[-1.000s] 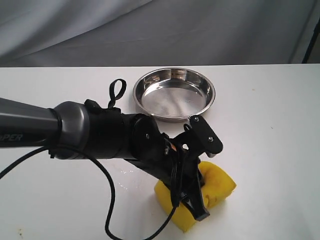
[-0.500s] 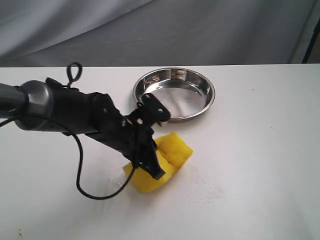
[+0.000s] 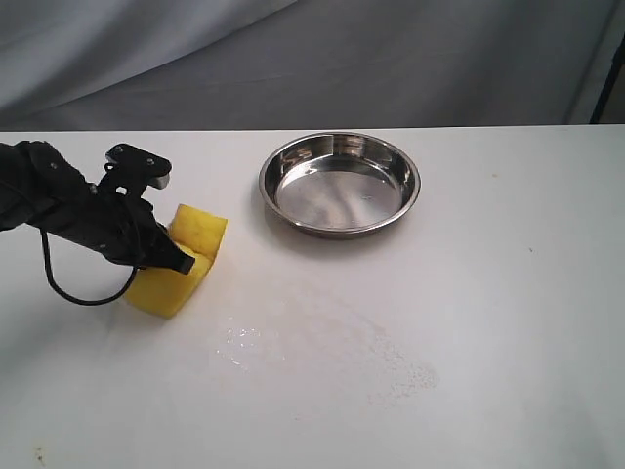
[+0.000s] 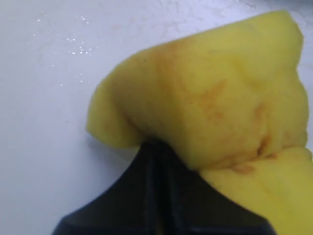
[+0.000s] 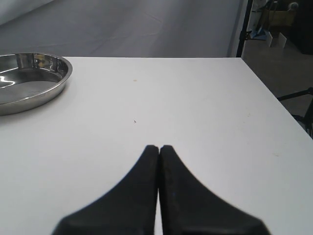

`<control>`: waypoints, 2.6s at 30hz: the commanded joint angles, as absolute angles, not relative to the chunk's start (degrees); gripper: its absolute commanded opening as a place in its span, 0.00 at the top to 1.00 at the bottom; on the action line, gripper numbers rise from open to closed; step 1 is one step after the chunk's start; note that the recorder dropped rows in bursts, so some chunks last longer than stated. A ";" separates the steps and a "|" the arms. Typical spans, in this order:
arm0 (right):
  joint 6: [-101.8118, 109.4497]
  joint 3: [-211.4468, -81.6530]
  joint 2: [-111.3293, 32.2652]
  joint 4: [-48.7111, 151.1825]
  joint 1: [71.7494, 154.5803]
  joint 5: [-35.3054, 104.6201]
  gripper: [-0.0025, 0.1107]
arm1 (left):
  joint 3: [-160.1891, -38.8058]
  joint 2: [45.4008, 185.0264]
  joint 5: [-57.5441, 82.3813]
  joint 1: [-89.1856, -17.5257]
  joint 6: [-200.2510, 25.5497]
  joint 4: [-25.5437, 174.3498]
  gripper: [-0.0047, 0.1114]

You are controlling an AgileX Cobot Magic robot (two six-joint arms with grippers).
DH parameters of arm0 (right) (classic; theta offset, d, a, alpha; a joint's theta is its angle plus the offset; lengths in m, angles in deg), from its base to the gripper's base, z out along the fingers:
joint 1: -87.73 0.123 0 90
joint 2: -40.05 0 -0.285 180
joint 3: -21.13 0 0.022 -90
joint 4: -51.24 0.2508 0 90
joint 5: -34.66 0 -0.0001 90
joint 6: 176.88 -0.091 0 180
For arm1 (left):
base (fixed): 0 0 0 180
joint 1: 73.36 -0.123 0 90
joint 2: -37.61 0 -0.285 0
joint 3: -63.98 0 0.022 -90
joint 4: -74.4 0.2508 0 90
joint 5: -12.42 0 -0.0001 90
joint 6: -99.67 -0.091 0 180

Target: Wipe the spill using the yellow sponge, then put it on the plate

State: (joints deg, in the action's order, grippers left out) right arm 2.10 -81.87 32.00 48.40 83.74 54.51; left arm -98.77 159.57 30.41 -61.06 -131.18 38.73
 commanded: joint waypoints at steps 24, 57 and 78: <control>2.69 -81.65 32.27 48.66 83.79 54.27 0.98 | -99.92 164.83 63.37 -37.17 -172.64 -2.13 0.96; 2.69 -81.65 32.27 48.66 83.79 54.27 0.98 | -105.42 162.70 71.97 -33.32 -175.72 -9.86 0.96; 2.69 -81.65 32.27 48.66 83.79 54.27 0.98 | -99.18 169.74 61.92 -27.49 -163.94 -13.48 0.96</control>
State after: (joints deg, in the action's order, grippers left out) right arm 2.10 -81.87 32.00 48.40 83.74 54.51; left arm -99.53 167.42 62.53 -28.99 -164.68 -13.28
